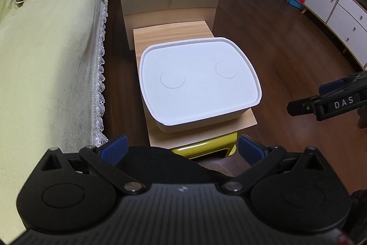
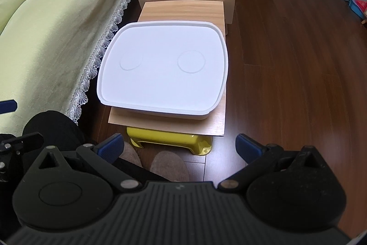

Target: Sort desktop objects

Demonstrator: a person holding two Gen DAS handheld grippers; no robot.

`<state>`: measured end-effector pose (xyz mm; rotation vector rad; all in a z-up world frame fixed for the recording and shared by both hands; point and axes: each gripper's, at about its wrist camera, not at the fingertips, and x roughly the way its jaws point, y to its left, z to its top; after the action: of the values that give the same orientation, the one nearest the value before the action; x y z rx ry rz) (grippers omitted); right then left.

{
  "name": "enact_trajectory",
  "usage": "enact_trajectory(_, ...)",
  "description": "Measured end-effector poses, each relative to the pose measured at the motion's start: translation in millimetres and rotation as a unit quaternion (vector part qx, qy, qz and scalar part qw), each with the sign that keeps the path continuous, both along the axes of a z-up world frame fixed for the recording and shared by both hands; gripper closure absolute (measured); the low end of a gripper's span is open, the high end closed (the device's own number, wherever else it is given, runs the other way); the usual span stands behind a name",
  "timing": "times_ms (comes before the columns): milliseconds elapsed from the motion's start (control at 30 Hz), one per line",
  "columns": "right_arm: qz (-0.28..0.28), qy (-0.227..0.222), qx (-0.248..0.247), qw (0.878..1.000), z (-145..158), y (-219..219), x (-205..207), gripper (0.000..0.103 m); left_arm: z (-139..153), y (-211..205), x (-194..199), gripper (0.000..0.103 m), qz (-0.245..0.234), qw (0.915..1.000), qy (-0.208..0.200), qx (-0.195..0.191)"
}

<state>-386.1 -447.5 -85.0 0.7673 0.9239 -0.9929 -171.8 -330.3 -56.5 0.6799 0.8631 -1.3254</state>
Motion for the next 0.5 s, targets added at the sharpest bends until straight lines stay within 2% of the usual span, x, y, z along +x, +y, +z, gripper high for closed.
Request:
enact_trajectory(267, 0.000, -0.004, -0.001, 1.000, 1.5, 0.0, -0.7, 0.001, 1.2, -2.4, 0.5, 0.000, 0.021, 0.9997, 0.012, -0.009)
enact_trajectory(500, -0.002, -0.004, -0.001, 1.000, 0.8, -0.5, -1.0, 0.001, -0.1, -5.0, -4.1, 0.000, 0.041, 0.9987, -0.030, -0.008)
